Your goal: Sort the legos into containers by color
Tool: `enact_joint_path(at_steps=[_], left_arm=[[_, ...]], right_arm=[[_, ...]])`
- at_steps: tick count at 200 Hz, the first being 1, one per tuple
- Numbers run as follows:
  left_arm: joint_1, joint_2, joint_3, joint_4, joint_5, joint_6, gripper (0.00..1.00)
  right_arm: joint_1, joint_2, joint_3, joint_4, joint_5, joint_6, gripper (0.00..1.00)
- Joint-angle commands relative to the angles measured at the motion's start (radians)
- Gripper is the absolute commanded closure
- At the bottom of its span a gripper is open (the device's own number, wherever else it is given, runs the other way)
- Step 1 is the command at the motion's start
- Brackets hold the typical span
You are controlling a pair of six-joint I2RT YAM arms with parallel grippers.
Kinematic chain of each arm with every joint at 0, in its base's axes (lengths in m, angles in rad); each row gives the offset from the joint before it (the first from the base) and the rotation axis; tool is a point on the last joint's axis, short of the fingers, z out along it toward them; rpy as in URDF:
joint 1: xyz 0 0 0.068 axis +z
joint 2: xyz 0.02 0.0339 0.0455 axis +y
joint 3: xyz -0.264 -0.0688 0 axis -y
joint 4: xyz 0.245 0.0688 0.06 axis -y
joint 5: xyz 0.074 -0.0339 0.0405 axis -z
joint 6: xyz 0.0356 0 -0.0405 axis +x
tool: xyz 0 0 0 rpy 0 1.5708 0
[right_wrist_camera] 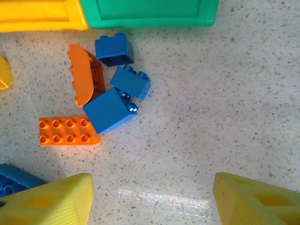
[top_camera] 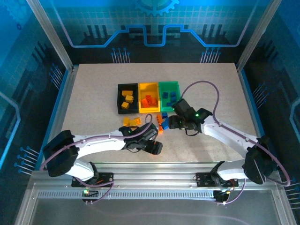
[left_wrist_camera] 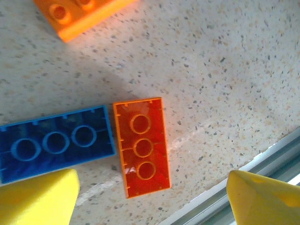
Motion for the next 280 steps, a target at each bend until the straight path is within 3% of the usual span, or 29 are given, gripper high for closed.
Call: enact_joint_path(at_steps=[1,45,88,115,141,169,192,233,257,280], left_arm=[[-0.036,0.067,0.031,-0.027,-0.048,0.011,0.21],[-0.073,0.2,0.093,-0.044,-0.128,0.024,0.36],[-0.092,0.235,0.12,-0.058,-0.159,0.034,0.57],[-0.097,0.191,0.117,-0.077,-0.157,0.025,0.71],[-0.08,0.063,0.109,-0.056,-0.116,-0.004,0.73],[0.05,-0.042,0.139,-0.023,-0.032,-0.016,0.73],[0.186,-0.029,0.217,-0.031,-0.042,0.029,0.72],[0.389,0.191,0.441,-0.019,-0.03,0.061,0.77],[0.44,0.337,0.594,-0.059,-0.065,0.066,0.78],[0.472,0.459,0.728,-0.118,-0.101,0.058,0.72]], right_arm=[[-0.023,-0.038,-0.016,-0.025,0.038,0.029,0.3],[-0.047,-0.098,-0.022,-0.043,0.045,0.025,0.3],[-0.068,-0.149,-0.043,-0.052,0.048,0.03,0.29],[-0.087,-0.163,-0.051,-0.053,0.042,0.031,0.29],[-0.098,-0.169,-0.054,-0.049,0.038,0.031,0.29],[-0.104,-0.167,-0.057,-0.041,0.035,0.035,0.29],[-0.105,-0.156,-0.056,-0.04,0.031,0.037,0.29],[-0.107,-0.136,-0.062,-0.034,0.012,0.055,0.29],[-0.104,-0.131,-0.074,-0.03,0.0,0.063,0.29],[-0.099,-0.134,-0.083,-0.026,-0.024,0.055,0.29]])
